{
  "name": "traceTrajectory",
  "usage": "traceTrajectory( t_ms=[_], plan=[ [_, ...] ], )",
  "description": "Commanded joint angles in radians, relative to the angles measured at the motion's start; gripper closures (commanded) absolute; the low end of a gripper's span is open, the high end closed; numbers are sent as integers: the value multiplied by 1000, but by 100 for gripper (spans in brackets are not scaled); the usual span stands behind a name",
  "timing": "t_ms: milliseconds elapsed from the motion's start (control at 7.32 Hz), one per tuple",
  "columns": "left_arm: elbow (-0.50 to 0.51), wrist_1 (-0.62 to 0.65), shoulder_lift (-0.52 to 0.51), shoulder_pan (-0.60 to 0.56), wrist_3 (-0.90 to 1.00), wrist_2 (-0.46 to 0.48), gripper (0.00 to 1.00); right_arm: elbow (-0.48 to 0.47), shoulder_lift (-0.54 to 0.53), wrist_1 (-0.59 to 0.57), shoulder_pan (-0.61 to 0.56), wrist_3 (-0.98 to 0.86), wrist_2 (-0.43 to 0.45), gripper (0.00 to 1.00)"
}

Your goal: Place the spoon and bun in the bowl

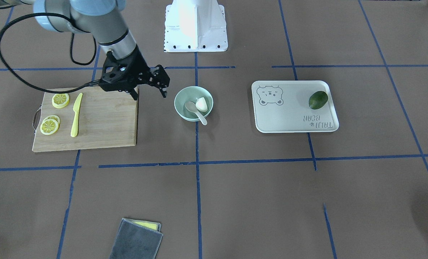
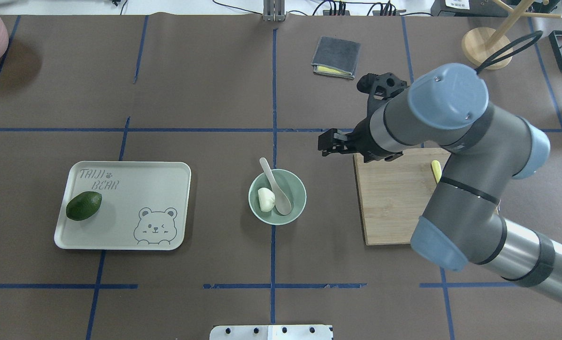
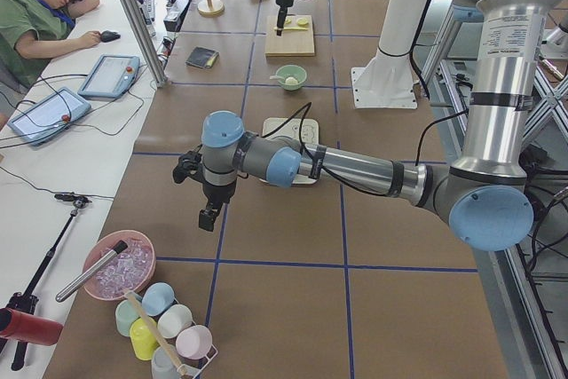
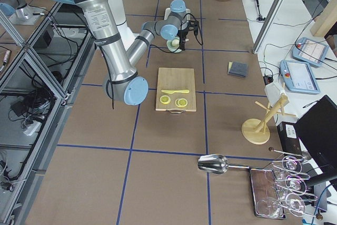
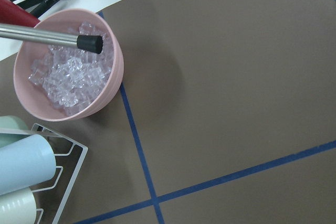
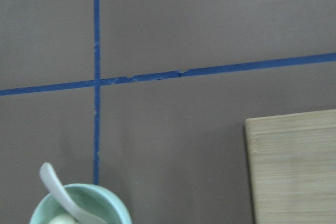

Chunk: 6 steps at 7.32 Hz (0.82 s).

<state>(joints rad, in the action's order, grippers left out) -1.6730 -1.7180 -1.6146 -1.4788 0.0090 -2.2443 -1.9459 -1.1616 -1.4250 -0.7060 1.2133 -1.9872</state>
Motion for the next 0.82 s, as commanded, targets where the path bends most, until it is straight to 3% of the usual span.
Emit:
traceTrajectory(
  t_ms=[0,410,683],
  plan=[
    [30,9,42,-34,6,-96,0,1,-129,-2,-166,-253,-87,0],
    [24,8,59,-74,6,-97,0,85,-266,-3,-424,-618,-250,0],
    [21,8,61,-74,6,-97,0,184,-338,-3,-589,-907,-298,0]
  ],
)
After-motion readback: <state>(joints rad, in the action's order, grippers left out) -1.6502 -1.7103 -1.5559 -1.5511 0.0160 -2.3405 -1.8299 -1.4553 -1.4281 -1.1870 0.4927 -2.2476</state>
